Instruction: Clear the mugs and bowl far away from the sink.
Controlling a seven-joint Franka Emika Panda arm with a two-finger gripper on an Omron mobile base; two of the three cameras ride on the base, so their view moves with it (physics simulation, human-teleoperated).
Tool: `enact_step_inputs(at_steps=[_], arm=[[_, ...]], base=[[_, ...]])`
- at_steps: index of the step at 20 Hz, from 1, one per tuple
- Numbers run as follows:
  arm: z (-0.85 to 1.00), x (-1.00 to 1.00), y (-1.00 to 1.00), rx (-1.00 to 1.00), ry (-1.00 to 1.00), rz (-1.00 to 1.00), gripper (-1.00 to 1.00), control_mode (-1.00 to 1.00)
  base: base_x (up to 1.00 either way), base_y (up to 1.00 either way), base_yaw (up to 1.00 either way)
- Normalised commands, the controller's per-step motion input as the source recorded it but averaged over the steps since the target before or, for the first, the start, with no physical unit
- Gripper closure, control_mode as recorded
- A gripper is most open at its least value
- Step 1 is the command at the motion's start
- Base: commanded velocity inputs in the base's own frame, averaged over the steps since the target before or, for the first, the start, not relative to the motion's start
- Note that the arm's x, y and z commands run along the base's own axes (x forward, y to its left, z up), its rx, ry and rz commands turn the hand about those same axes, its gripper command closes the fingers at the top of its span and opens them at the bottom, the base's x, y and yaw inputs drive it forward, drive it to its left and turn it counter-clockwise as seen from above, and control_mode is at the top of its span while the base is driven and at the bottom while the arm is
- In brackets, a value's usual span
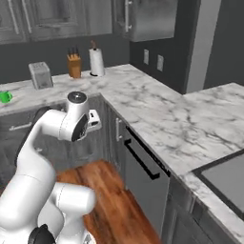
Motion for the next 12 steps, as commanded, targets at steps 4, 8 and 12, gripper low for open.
enact_step_inputs(at_steps=[4,8,12], arm=[[0.00,0.00,0.00,0.00,0.00,0.00,1.00,1.00],[0.00,0.00,0.00,0.00,0.00,0.00,1.00,1.00],[0.00,0.00,0.00,0.00,0.00,0.00,1.00,1.00]], base=[[0.70,0.55,0.49],[0.89,0.38,0.47],[1.00,0.04,0.38]])
